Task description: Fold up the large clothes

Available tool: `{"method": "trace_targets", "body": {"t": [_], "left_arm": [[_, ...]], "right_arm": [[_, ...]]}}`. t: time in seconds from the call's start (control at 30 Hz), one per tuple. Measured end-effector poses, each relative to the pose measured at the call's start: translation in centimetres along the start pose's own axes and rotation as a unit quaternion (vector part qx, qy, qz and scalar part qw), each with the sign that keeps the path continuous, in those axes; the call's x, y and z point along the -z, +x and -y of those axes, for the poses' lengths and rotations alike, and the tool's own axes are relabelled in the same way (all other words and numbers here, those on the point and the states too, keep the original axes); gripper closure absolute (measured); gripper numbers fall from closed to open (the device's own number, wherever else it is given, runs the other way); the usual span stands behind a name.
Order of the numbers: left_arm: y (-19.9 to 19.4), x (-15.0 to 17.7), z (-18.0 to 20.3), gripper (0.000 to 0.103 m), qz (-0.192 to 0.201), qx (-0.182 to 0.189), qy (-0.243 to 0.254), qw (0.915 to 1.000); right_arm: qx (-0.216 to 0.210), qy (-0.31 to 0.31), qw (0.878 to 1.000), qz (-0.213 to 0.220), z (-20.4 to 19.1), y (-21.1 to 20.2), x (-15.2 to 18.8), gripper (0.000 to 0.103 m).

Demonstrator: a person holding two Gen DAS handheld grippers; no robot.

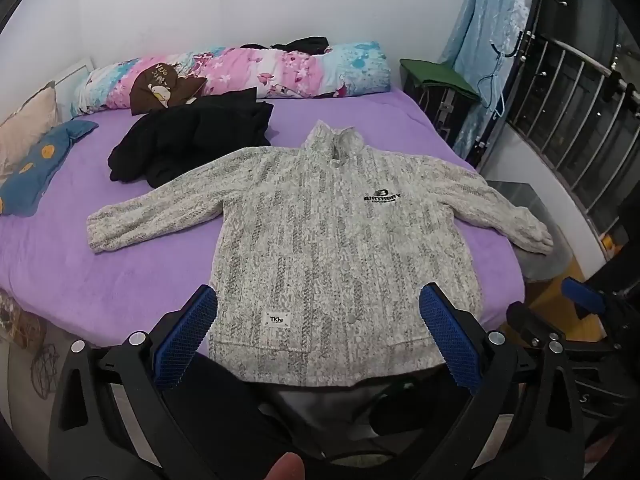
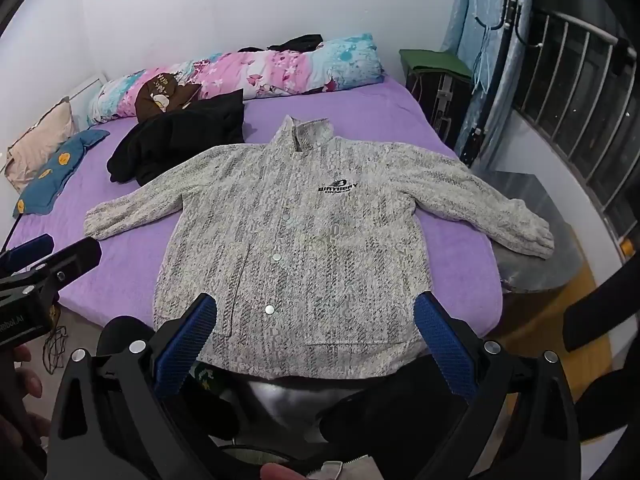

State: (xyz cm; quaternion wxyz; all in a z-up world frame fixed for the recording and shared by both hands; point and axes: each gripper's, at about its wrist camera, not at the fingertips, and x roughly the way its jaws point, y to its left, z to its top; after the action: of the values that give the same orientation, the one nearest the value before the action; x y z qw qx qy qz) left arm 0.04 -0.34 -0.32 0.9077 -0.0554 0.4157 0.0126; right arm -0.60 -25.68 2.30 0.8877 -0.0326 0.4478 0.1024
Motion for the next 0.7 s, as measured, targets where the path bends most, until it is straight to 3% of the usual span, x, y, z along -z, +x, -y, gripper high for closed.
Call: {"method": "trace_targets", "body": {"t": [0.7], "left_arm": [[-0.38, -0.14, 0.60, 0.006, 0.010, -0.004, 0.005, 0.9999]], "right_arm": [[0.000, -0.001, 1.000, 0.001, -0.46, -0.47, 0.01, 0.006]]}}
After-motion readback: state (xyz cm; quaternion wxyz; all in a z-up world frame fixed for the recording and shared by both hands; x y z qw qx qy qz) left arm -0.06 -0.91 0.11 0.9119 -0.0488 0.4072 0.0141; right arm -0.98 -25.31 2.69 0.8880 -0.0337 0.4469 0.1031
